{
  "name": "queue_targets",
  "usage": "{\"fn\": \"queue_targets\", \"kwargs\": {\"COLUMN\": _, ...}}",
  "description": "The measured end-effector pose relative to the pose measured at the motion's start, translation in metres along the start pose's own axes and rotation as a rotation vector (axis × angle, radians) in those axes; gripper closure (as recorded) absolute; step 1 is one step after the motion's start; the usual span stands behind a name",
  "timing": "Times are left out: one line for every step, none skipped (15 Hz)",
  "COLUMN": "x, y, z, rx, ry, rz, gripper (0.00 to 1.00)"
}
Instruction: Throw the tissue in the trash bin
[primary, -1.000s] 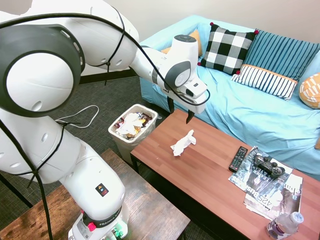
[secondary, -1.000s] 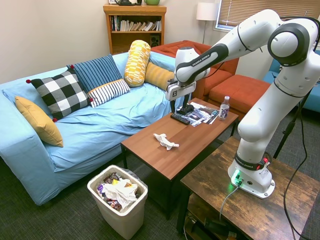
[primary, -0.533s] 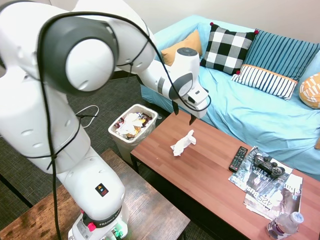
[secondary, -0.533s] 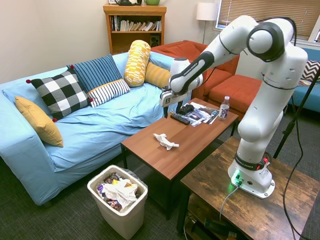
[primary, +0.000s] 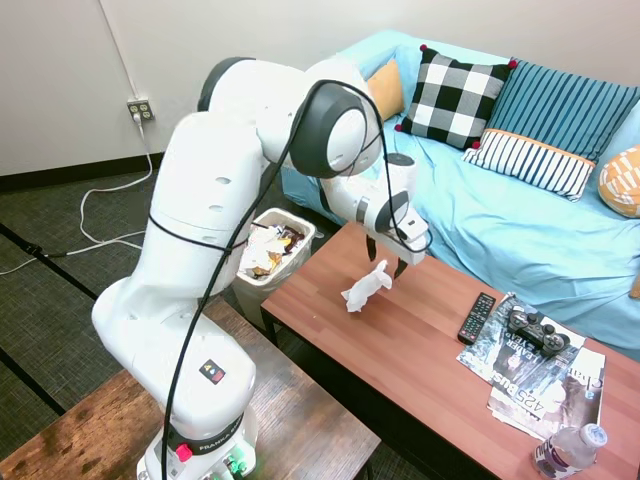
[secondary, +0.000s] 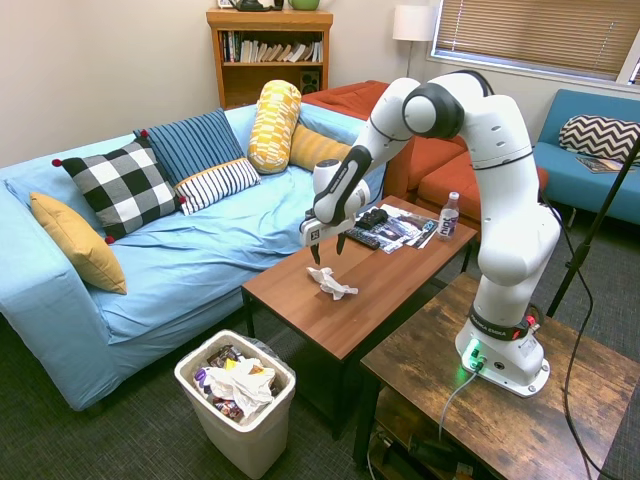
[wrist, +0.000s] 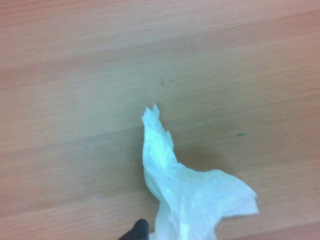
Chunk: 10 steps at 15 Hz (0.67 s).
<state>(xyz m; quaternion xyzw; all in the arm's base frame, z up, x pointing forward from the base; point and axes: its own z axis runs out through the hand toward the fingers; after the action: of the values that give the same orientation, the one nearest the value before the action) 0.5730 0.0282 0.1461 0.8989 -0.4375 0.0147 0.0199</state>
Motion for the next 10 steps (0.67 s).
{"fn": "queue_targets", "kwargs": {"x": -0.003, "y": -0.003, "z": 0.01, "rx": -0.014, "ry": 0.001, "rz": -0.009, "gripper": 0.0}}
{"fn": "queue_targets", "kwargs": {"x": -0.005, "y": -0.005, "z": 0.02, "rx": -0.028, "ry": 0.001, "rz": -0.016, "gripper": 0.0}}
{"fn": "queue_targets", "kwargs": {"x": -0.007, "y": -0.005, "z": 0.027, "rx": -0.04, "ry": -0.001, "rz": -0.018, "gripper": 0.0}}
{"fn": "queue_targets", "kwargs": {"x": -0.009, "y": -0.003, "z": 0.032, "rx": -0.048, "ry": -0.005, "rz": -0.016, "gripper": 0.0}}
{"fn": "queue_targets", "kwargs": {"x": -0.01, "y": -0.003, "z": 0.035, "rx": -0.05, "ry": -0.011, "rz": -0.009, "gripper": 1.0}}
{"fn": "queue_targets", "kwargs": {"x": -0.01, "y": -0.002, "z": 0.036, "rx": -0.05, "ry": -0.015, "rz": -0.002, "gripper": 1.0}}
{"fn": "queue_targets", "kwargs": {"x": -0.01, "y": -0.002, "z": 0.037, "rx": -0.049, "ry": -0.018, "rz": 0.005, "gripper": 1.0}}
{"fn": "queue_targets", "kwargs": {"x": -0.01, "y": -0.001, "z": 0.038, "rx": -0.048, "ry": -0.022, "rz": 0.013, "gripper": 1.0}}
{"fn": "queue_targets", "kwargs": {"x": -0.008, "y": 0.0, "z": 0.04, "rx": -0.048, "ry": -0.028, "rz": 0.022, "gripper": 1.0}}
{"fn": "queue_targets", "kwargs": {"x": -0.007, "y": 0.002, "z": 0.042, "rx": -0.05, "ry": -0.034, "rz": 0.028, "gripper": 1.0}}
